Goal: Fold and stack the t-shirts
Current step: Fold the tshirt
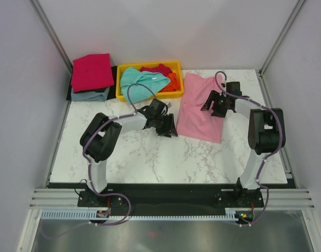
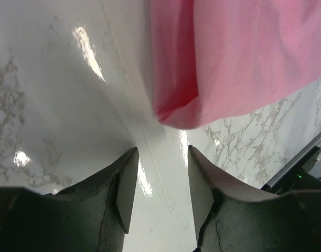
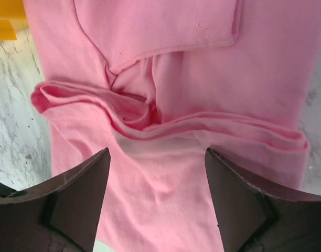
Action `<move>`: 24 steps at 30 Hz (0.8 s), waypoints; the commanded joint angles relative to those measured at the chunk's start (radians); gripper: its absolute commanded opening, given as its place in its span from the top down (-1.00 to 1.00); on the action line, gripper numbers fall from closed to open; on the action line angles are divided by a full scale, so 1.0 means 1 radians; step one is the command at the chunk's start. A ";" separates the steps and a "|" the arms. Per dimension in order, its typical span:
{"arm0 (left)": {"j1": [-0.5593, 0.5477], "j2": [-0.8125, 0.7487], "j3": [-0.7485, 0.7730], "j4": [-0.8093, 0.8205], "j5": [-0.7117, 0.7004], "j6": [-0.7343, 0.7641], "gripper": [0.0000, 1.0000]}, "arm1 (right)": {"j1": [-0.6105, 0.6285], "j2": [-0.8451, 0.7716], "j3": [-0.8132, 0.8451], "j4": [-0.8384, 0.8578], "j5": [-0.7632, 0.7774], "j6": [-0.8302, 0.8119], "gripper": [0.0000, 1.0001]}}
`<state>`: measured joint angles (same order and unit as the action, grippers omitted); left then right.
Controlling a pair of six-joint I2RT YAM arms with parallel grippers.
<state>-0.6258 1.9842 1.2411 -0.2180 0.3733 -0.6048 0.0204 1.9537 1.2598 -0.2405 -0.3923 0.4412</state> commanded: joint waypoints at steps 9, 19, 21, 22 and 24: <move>-0.008 -0.216 -0.238 0.257 0.011 0.117 -0.21 | -0.010 -0.422 -0.190 -0.100 0.047 0.022 -0.68; -0.005 -0.099 -0.244 0.563 0.096 0.086 -0.28 | -0.010 -0.705 -0.594 0.043 0.075 0.151 -0.62; -0.005 -0.085 -0.233 0.578 0.092 0.083 -0.28 | -0.010 -0.697 -0.597 0.046 0.075 0.142 -0.62; -0.005 -0.075 -0.218 0.575 0.085 0.088 -0.27 | -0.010 -0.685 -0.596 0.046 0.070 0.137 -0.62; -0.005 -0.065 -0.204 0.565 0.053 0.099 -0.26 | -0.011 -0.674 -0.591 0.047 0.063 0.129 -0.61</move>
<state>-0.6304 1.9038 0.9852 0.2649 0.4427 -0.5365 0.0109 1.2766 0.6548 -0.2543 -0.3317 0.5648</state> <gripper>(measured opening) 0.634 0.807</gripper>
